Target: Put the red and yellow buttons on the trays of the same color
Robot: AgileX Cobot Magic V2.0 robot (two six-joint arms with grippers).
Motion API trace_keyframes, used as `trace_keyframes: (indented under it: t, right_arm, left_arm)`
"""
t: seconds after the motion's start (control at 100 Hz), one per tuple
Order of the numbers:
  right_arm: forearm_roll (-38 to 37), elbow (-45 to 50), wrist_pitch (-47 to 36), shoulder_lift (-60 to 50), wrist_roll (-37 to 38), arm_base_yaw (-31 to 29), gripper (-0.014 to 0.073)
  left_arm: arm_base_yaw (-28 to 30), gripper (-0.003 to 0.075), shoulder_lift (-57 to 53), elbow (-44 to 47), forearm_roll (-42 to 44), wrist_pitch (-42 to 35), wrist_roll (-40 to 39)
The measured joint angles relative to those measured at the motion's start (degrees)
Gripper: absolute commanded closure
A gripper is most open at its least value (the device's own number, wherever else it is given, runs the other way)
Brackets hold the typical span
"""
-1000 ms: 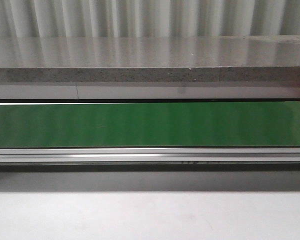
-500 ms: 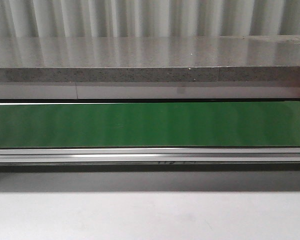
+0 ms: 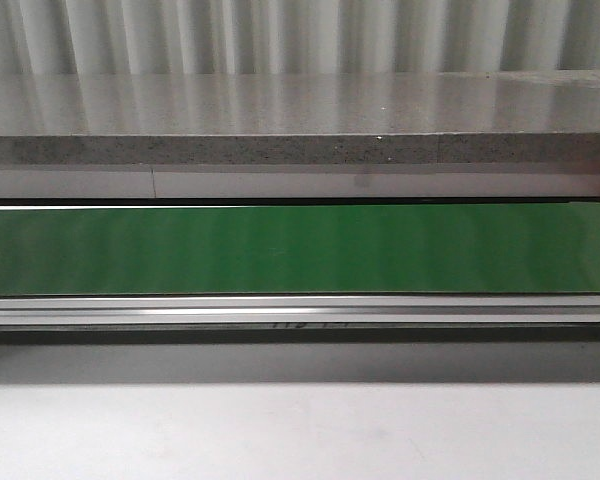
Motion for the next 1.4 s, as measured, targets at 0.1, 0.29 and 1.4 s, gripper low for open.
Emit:
trace_keyframes:
  t: [0.1, 0.29, 1.4]
  right_arm:
    - [0.0, 0.0, 0.0, 0.0, 0.0, 0.0, 0.0661]
    - [0.0, 0.0, 0.0, 0.0, 0.0, 0.0, 0.0661]
    - [0.0, 0.0, 0.0, 0.0, 0.0, 0.0, 0.0661]
  left_arm:
    - [0.0, 0.0608, 1.0, -0.1, 0.0, 0.3, 0.6]
    - [-0.1, 0.0315, 1.4, -0.6, -1.6, 0.4, 1.7]
    - [12.6, 0.0229, 1.5, -9.5, 4.8, 7.1, 0.5]
